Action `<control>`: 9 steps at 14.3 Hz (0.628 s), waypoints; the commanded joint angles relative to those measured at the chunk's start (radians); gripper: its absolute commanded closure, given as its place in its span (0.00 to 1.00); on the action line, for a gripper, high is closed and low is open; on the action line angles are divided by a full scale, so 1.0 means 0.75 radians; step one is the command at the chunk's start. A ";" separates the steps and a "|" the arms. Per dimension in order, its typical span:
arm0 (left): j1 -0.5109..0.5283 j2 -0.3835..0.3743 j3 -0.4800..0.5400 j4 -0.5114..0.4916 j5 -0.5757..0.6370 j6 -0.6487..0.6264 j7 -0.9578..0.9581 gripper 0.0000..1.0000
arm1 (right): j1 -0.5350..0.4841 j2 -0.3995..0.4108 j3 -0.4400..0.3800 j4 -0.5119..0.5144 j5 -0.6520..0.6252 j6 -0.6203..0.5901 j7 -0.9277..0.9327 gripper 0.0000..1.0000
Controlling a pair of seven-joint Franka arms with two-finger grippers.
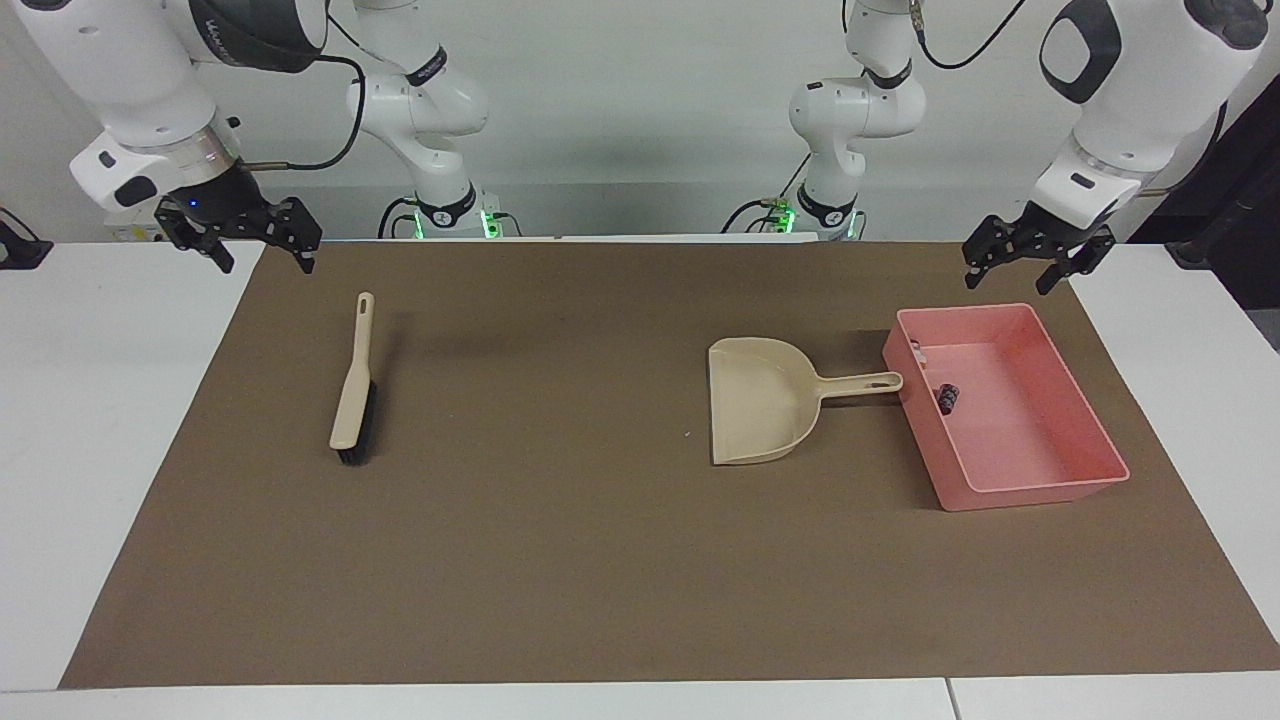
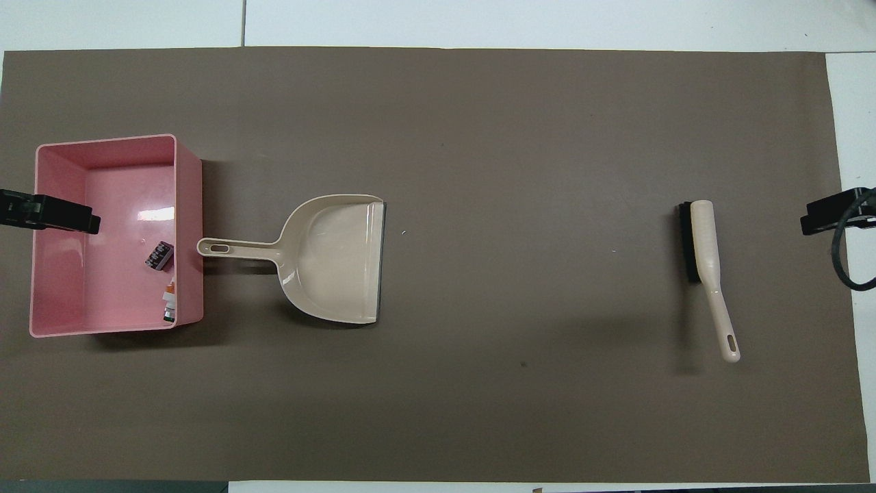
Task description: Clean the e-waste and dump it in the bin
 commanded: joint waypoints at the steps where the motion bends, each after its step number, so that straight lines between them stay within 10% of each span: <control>1: 0.010 0.027 -0.003 0.077 -0.012 -0.094 -0.030 0.02 | -0.008 -0.022 0.007 -0.022 0.007 0.024 0.018 0.00; 9: 0.016 0.013 0.003 0.046 -0.010 -0.127 -0.196 0.02 | -0.010 -0.024 0.007 -0.026 0.046 0.020 0.008 0.00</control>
